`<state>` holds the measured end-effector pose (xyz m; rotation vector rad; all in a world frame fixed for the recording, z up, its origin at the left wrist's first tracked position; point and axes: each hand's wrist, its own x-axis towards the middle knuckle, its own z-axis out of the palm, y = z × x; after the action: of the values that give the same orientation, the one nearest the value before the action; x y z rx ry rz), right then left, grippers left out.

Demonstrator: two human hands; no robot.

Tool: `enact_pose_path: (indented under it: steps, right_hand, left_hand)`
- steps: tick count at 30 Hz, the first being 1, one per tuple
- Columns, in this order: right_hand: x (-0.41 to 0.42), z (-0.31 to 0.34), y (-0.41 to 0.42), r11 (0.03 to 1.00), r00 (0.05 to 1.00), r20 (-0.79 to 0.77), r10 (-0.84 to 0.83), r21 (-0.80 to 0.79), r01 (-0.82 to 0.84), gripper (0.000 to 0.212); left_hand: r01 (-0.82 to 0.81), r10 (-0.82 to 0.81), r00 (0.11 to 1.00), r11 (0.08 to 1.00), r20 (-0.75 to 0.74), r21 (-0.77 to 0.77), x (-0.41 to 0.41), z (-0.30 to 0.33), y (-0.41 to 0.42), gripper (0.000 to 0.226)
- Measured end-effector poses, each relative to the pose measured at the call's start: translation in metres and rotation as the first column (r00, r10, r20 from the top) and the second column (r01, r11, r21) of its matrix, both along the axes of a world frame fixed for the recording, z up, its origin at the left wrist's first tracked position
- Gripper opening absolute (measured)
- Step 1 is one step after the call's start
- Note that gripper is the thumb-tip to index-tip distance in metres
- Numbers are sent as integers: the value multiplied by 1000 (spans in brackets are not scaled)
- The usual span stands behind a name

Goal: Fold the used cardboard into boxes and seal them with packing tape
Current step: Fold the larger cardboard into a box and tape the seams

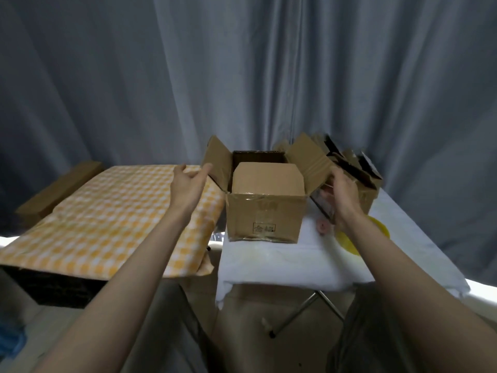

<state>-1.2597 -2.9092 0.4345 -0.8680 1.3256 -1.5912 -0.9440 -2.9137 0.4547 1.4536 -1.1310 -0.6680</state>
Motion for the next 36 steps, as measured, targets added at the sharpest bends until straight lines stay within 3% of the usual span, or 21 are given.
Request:
enact_pose_path:
  steps: [3, 8, 12, 15, 20, 24, 26, 28, 31, 36]
  right_hand:
    - [10, 16, -4, 1000, 966, -259, 22, -1, -23, 41]
    - [30, 16, -9, 989, 803, -587, -107, -147, 24, 41]
    - [38, 8, -10, 962, 679, -712, -180, -272, -30, 36]
    - [42, 2, -12, 949, 574, -796, -192, -300, -99, 39]
    - [60, -27, -10, 959, 311, -946, -90, -167, -230, 41]
    - [58, -32, -14, 961, 516, -854, -61, -189, -200, 34]
    - [56, -32, -17, 981, 616, -787, 0, -119, -152, 42]
    - [55, -30, -18, 992, 768, -633, 98, 3, -124, 63]
    - [55, -29, -20, 992, 857, -500, 125, 49, -116, 71]
    - [62, -22, -31, 975, 921, -319, 223, 96, -203, 77]
  left_hand:
    - [-21, 42, 969, 996, 245, -85, -26, 16, -9, 99]
    - [83, 44, 873, 968, 486, -237, -65, 11, -11, 73]
    - [214, 34, 735, 936, 677, -280, -76, -1, -9, 64]
    - [216, 50, 617, 949, 785, -230, -80, -11, -9, 59]
    - [313, 15, 560, 922, 828, -229, -85, -37, -6, 45]
    - [229, -20, 720, 950, 694, -211, -71, -38, -16, 30]
    - [115, -12, 841, 981, 540, -157, -66, -33, -21, 58]
    - [95, -91, 937, 995, 338, 5, -65, -27, -25, 78]
    - [171, -188, 972, 977, 141, 128, -66, -28, -28, 64]
    - [98, -104, 985, 994, 134, 50, -58, -26, -28, 63]
